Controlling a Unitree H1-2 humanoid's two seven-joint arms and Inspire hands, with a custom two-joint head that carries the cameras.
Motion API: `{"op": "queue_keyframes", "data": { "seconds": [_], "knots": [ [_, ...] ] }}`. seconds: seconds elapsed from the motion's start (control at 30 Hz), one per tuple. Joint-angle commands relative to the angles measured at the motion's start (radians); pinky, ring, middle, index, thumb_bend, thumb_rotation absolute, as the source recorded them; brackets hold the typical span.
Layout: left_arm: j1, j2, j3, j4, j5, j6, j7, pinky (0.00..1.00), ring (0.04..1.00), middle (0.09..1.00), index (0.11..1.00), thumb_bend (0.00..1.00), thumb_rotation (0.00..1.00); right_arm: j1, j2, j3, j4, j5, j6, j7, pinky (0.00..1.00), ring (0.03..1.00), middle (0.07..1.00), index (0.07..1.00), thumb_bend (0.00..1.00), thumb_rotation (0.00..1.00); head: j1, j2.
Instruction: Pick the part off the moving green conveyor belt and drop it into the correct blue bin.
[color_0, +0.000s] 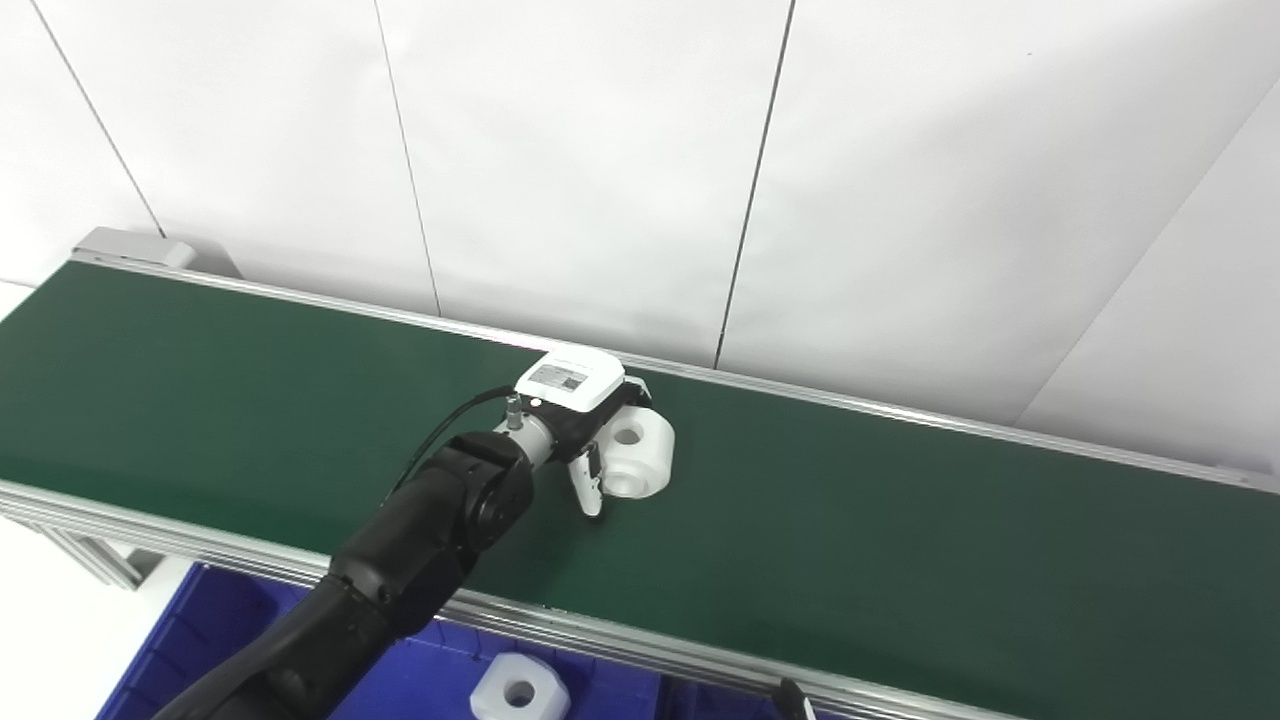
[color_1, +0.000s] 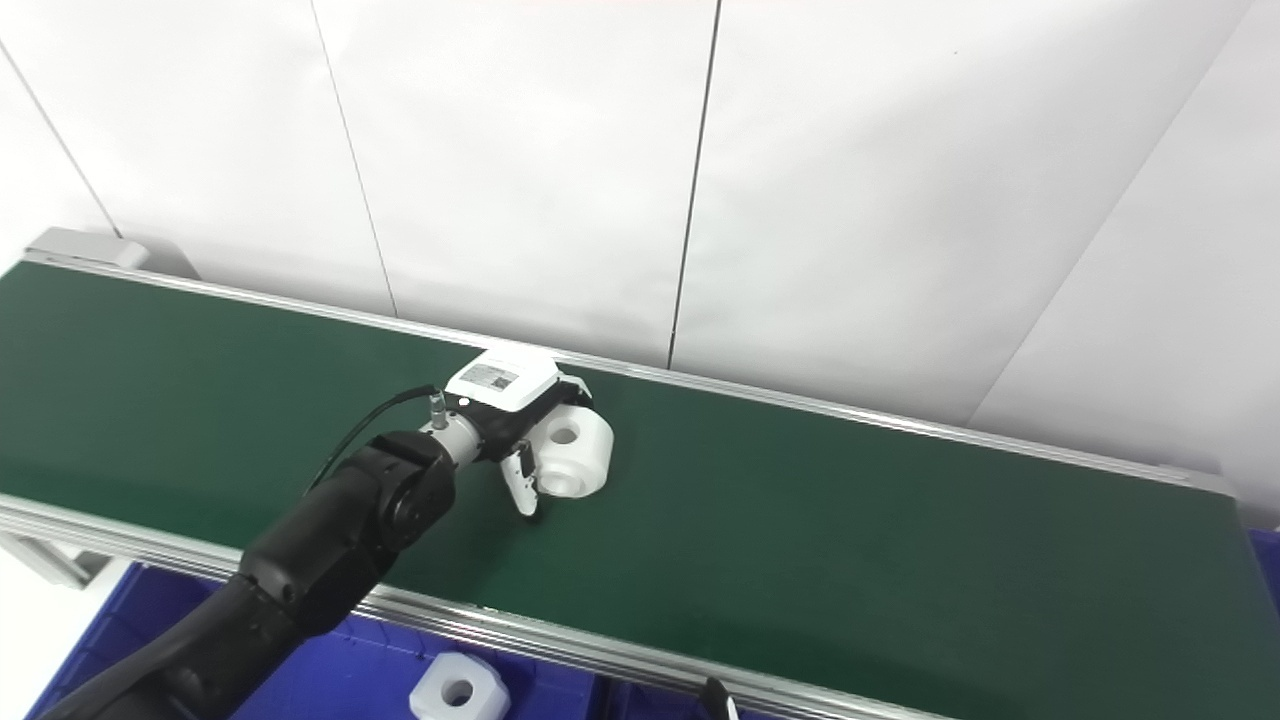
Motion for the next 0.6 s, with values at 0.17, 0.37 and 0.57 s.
{"op": "queue_keyframes", "data": {
  "seconds": [0.17,0.37,0.57],
  "knots": [
    [-0.038,-0.04,-0.007,0.01,-0.075,-0.004,0.04,0.3,0.371,0.471,0.504,0.54,0.0,0.005,0.025,0.003,-0.047,0.008,-0.03,0.019,0.94,0.935,0.976,1.0,0.83,0.86,-0.003,0.003],
    [-0.045,-0.042,-0.023,0.015,-0.083,-0.003,0.061,0.25,0.32,0.477,0.491,0.53,0.0,0.006,0.029,-0.001,-0.045,0.015,-0.03,0.029,0.94,0.937,0.975,1.0,0.82,0.86,-0.004,0.004],
    [-0.05,-0.038,-0.03,0.013,-0.087,0.003,0.056,0.24,0.316,0.476,0.491,0.53,0.0,0.005,0.032,-0.008,-0.044,0.012,-0.03,0.037,0.93,0.935,0.974,1.0,0.83,0.85,-0.002,0.004]
  ]
}}
